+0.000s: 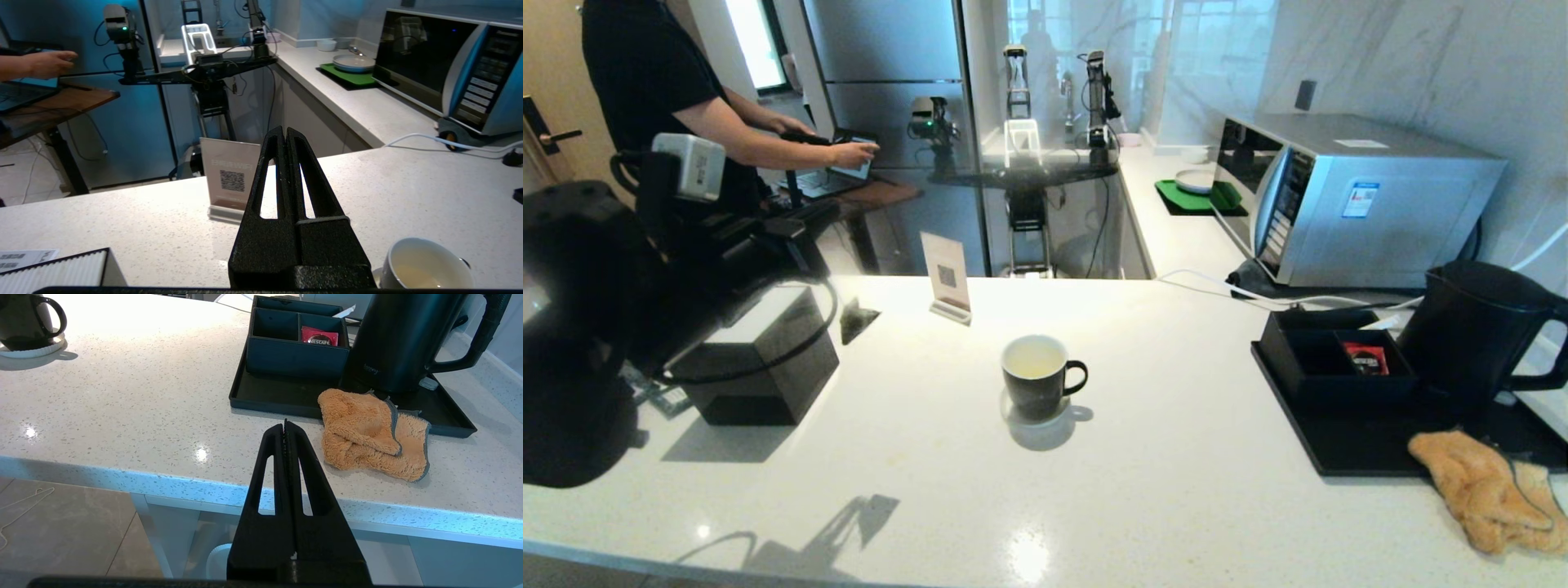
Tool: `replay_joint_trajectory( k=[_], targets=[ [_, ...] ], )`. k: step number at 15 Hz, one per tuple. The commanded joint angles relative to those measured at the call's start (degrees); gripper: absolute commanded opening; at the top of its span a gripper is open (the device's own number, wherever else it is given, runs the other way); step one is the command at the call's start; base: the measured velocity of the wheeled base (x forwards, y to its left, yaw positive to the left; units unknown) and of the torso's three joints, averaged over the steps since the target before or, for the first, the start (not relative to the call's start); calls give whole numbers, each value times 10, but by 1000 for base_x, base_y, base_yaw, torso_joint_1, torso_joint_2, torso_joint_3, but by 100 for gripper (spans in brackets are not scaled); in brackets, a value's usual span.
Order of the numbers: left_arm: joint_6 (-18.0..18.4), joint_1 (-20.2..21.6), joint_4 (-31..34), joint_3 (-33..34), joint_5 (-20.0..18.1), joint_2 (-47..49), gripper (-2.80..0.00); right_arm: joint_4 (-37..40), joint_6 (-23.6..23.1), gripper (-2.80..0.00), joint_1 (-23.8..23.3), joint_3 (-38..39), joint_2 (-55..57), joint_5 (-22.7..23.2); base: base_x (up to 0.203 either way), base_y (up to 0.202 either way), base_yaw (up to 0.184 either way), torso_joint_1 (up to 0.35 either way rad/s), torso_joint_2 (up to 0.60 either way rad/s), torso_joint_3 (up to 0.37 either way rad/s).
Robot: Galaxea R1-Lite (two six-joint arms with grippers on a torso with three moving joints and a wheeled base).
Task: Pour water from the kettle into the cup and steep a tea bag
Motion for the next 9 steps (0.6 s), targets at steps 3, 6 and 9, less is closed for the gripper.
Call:
replay_joint_trajectory(
  k=[3, 6, 9],
  targets=[
    [-1, 34, -3, -5, -1, 3, -280, 0, -1, -280, 0, 0, 1, 0, 0, 0, 0, 0, 0, 0],
    [-1, 69, -5, -7, -7, 6, -280, 0, 0, -280, 0, 0, 1, 0, 0, 0, 0, 0, 0, 0],
    [-1, 93, -3, -9, -7, 8, -280, 0, -1, -280, 0, 0, 1, 0, 0, 0, 0, 0, 0, 0]
  ],
)
